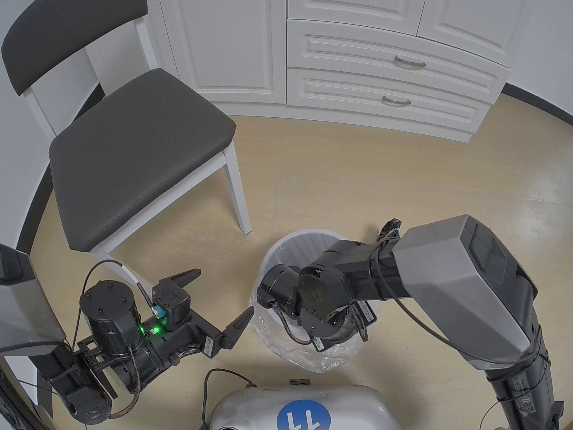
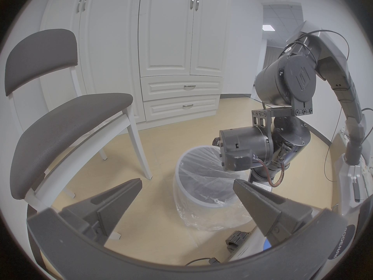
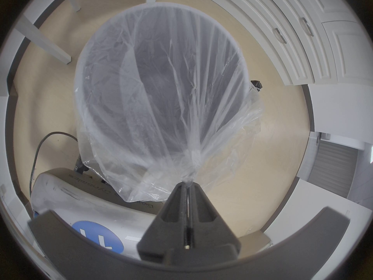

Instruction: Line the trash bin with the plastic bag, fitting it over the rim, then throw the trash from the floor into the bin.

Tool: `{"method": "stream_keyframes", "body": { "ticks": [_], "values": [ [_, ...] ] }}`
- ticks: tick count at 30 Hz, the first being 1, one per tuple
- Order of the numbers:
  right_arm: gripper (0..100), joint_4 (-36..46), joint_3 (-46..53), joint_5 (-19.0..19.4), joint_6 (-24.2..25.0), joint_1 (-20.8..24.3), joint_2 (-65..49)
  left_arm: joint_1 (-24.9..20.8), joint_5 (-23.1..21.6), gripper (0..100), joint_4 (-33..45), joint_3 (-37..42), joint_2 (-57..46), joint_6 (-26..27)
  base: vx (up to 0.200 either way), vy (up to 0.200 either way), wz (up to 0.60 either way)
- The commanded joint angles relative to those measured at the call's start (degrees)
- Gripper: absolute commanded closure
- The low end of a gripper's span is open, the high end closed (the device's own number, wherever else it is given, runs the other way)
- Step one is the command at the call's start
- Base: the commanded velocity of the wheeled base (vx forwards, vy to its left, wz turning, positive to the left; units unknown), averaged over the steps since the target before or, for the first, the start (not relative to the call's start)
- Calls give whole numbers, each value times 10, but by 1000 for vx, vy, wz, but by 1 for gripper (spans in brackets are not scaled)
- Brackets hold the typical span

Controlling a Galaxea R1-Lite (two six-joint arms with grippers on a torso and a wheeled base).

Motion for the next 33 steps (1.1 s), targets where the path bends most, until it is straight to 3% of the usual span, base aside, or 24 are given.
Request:
{"method": "stream_keyframes", "body": {
  "ticks": [1, 13, 14, 22, 33],
  "values": [
    [100, 0, 31, 0, 0, 4, -14, 0, 0, 0, 0, 1, 0, 0, 0, 0, 0],
    [100, -1, 48, 0, 2, 7, -10, 0, 0, 0, 0, 2, 1, 0, 0, 0, 0],
    [0, -1, 49, 0, 3, 7, -10, 0, 0, 0, 0, 2, 0, 0, 0, 0, 0],
    [0, 3, 54, 3, 1, 20, -60, 0, 0, 0, 0, 2, 1, 0, 0, 0, 0],
    [0, 84, 83, -1, -16, 51, -163, 0, 0, 0, 0, 3, -6, 0, 0, 0, 0]
  ]
}}
